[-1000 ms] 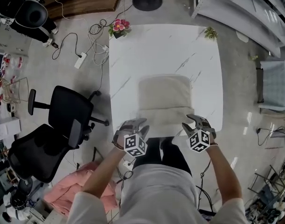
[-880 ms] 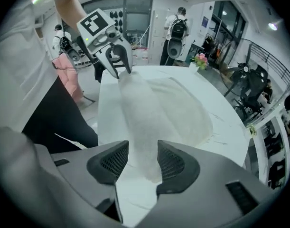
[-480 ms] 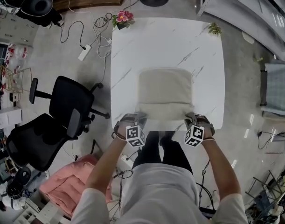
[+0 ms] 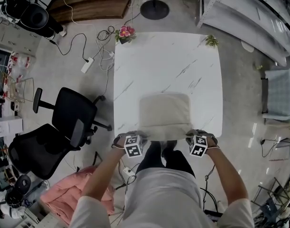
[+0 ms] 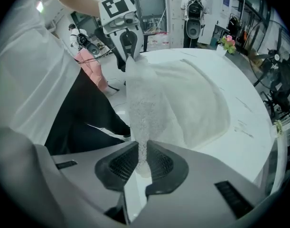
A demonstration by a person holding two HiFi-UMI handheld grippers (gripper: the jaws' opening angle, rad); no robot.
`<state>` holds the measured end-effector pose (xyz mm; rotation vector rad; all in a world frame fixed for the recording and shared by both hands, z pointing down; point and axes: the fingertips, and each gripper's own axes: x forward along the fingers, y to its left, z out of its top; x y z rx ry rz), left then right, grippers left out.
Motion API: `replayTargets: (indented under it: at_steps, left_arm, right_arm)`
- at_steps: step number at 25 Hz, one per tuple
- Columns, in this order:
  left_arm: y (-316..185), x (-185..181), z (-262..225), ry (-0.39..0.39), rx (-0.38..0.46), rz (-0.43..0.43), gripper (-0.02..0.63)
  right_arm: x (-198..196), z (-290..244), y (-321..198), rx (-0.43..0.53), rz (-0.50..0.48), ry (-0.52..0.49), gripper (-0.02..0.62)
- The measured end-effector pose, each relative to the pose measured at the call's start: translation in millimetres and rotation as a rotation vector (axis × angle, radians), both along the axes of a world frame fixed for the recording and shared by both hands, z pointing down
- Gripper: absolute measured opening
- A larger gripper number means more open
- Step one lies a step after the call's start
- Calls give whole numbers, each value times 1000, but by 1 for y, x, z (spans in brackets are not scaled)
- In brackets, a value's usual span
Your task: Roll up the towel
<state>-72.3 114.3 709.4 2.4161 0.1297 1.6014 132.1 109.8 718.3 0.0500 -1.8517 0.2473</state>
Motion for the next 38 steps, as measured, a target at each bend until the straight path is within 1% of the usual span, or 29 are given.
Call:
replayTargets:
  at_steps: [5,8,12,15,17,19,20,22,24,27,29,32,35,36,38]
  left_arm:
    - [-22,-1,-1,-12,-50,22,61]
    - [-45,-1,-9,-22,-41,17,66]
    - [-82,-1,-9,-22,19,-39,69]
    - [-107,-4,0,-37,104,-88,78]
    - [-122,-6,7,-57,185,-121,109]
    - [-133,-9,14,-77,259,-154,134]
    - [-137,-11,17,-86,281,-171,149]
    - [-143,-11,25,-90,296,-201,178]
    - [-144,-10,35,-84,289,-222,186]
    - [-142,-10,44,-78,276,-241,184]
    - [-145,-11,42,-79,290,-245,187]
    - [-150,-15,24,-66,339,-270,189]
    - [-155,-21,-5,-35,429,-307,173]
    - [-156,-22,-15,-20,449,-320,169]
    - [-148,-20,-32,24,452,-333,164]
  right_arm:
    - [-1,-4,-27,-34,3,23,66]
    - [-3,-11,-49,-53,19,26,67]
    - [-1,-12,-85,-9,78,26,75]
    - [-1,-6,-111,56,125,41,88]
    - [0,-1,-124,118,148,64,116]
    - [3,4,-138,196,172,89,175]
    - [4,6,-144,227,189,98,196]
    - [7,12,-152,257,232,108,218]
    - [8,21,-154,251,265,113,215]
    - [4,29,-153,246,256,127,202]
    - [4,27,-153,259,241,130,205]
    - [3,6,-157,320,255,81,210]
    - [2,-32,-164,417,292,-16,209]
    - [1,-43,-163,428,300,-54,207]
    - [-4,-56,-151,395,293,-127,195]
